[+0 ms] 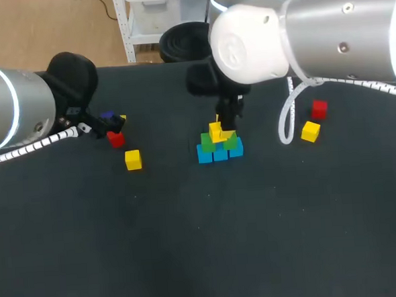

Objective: Place the blue cubes, place green cubes on the blue cubes, place the yellow cubes on the green cubes, then place the red cubes on the yellow cubes, and place purple cube on the red cubes.

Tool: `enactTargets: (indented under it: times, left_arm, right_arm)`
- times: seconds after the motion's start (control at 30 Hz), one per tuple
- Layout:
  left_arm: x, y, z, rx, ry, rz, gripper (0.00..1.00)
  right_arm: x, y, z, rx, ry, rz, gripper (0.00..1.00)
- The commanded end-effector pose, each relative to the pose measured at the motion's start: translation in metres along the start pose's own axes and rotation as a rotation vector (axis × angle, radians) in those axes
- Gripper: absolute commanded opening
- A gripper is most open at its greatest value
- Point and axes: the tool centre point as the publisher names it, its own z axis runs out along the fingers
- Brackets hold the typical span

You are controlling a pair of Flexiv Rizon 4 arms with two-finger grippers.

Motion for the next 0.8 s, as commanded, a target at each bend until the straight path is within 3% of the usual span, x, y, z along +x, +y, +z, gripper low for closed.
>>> enactTargets:
  times: [0.03,0.8]
  left_arm:
    - [0.0006,-0.0007,0.0007,-0.003,-0.003,-0.002,1.00]
    - [0.0006,-0.0007,0.0007,-0.003,-0.003,-0.002,1.00]
  right_arm:
    - [-0.0001,-0.0009,-0.0007,0.000,-0.002,-0.004,0.00]
    - [0.0008,-0.0028,0.0003,0.005,0.015,-0.002,0.00]
